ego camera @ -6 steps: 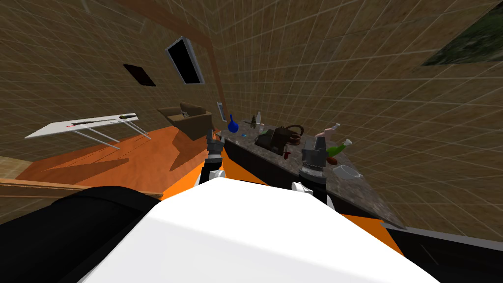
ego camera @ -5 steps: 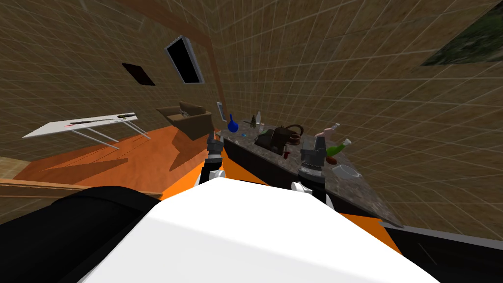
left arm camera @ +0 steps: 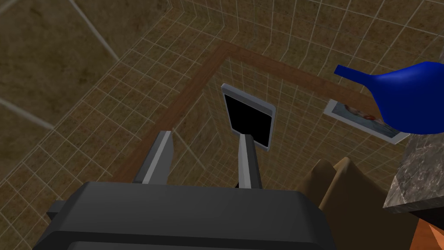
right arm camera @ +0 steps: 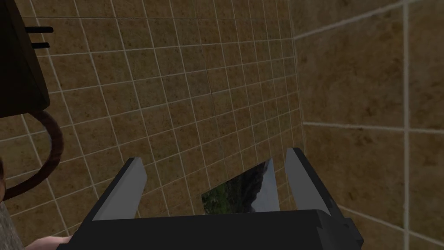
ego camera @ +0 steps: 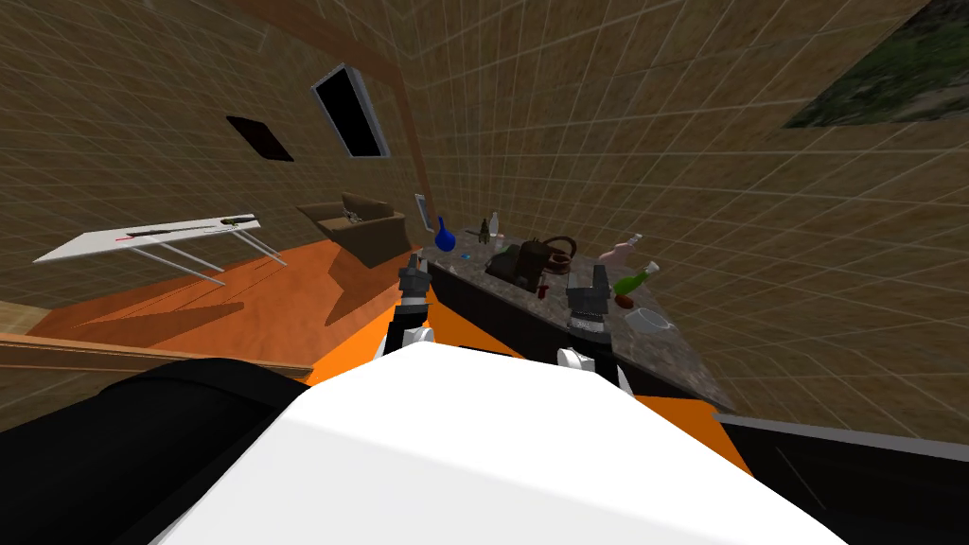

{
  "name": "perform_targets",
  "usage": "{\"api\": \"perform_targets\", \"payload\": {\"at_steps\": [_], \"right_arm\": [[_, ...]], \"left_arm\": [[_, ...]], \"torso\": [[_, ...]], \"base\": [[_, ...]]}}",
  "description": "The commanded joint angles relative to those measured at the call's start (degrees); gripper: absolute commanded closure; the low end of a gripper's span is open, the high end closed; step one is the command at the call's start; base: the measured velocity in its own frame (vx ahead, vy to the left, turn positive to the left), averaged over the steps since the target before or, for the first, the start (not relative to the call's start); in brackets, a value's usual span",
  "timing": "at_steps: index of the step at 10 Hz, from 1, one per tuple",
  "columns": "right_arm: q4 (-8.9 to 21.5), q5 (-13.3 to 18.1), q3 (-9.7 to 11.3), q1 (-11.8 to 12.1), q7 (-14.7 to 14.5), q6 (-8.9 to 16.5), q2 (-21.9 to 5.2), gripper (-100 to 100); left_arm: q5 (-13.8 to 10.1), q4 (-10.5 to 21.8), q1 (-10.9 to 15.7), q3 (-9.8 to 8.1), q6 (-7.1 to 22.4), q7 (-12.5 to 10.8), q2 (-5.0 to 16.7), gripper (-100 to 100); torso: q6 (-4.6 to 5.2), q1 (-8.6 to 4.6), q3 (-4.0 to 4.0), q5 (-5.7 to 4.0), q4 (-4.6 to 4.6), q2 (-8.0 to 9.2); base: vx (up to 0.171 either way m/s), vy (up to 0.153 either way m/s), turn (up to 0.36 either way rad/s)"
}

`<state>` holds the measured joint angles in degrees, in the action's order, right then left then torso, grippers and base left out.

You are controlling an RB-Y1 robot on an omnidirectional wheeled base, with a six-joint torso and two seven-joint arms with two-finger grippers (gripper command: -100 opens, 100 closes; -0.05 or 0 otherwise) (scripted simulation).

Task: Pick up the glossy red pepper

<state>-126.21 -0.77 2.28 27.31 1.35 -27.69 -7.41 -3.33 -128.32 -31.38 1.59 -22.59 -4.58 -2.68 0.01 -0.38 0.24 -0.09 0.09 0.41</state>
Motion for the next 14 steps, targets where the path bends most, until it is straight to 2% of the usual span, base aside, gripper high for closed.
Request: {"api": "perform_targets", "payload": {"at_steps": [1,4,5,7,8,10,11,13,14], "right_arm": [[2.21,-2.24,1.22,-0.8,2.86,1.36,-0.98,-100],[6.38,-7.01,3.53,-2.79,7.97,4.56,-2.57,-100],[6.38,-7.01,3.53,-2.79,8.7,4.56,-2.57,-100],[9.36,-10.46,5.18,-4.29,12.57,6.89,-3.45,-100],[9.36,-10.46,5.18,-4.29,12.95,6.89,-3.45,-100],[12.48,-14.06,6.85,-5.98,16.57,9.34,-4.24,-100],[12.48,-14.06,6.85,-5.98,17.37,9.34,-4.24,-100],[15.53,-17.75,8.49,-7.94,21.0,11.92,-4.92,-100],[15.71,-17.75,8.49,-7.94,21.85,11.92,-4.92,-100]], "left_arm": [[0.0,0.0,0.0,0.0,0.0,0.0,0.0,0],[0.0,0.0,0.0,0.0,0.0,0.0,0.0,0],[0.0,0.0,0.0,0.0,0.0,0.0,0.0,0],[0.0,0.0,0.0,0.0,0.0,0.0,0.0,0],[0.0,0.0,0.0,0.0,0.0,0.0,0.0,0],[0.0,0.0,0.0,0.0,0.0,0.0,0.0,0],[0.0,0.0,0.0,0.0,0.0,0.0,0.0,0],[0.0,0.0,0.0,0.0,0.0,0.0,0.0,0],[0.0,0.0,0.0,0.0,0.0,0.0,0.0,0]], "torso": [[0.0,0.0,0.0,0.0,0.0,0.0],[0.0,-0.07,0.06,-0.02,0.02,0.09],[0.0,-0.1,0.09,-0.02,0.04,0.16],[0.0,-0.04,-0.05,-0.01,-0.01,-0.09],[0.0,-0.06,-0.01,-0.02,0.0,-0.01],[0.0,0.09,-0.06,0.02,-0.02,-0.13],[0.0,0.02,-0.06,0.0,-0.02,-0.12],[0.0,0.04,-0.07,0.01,-0.02,-0.13],[0.0,-0.02,-0.03,-0.01,-0.01,-0.05]], "base": [[-0.119,-0.09,-0.025],[-0.138,-0.119,-0.031],[-0.093,-0.107,-0.01],[-0.091,-0.11,-0.027],[-0.086,-0.082,-0.006],[-0.075,-0.089,-0.027],[-0.075,-0.083,-0.001],[-0.088,-0.102,-0.019],[-0.084,-0.084,-0.004]]}}
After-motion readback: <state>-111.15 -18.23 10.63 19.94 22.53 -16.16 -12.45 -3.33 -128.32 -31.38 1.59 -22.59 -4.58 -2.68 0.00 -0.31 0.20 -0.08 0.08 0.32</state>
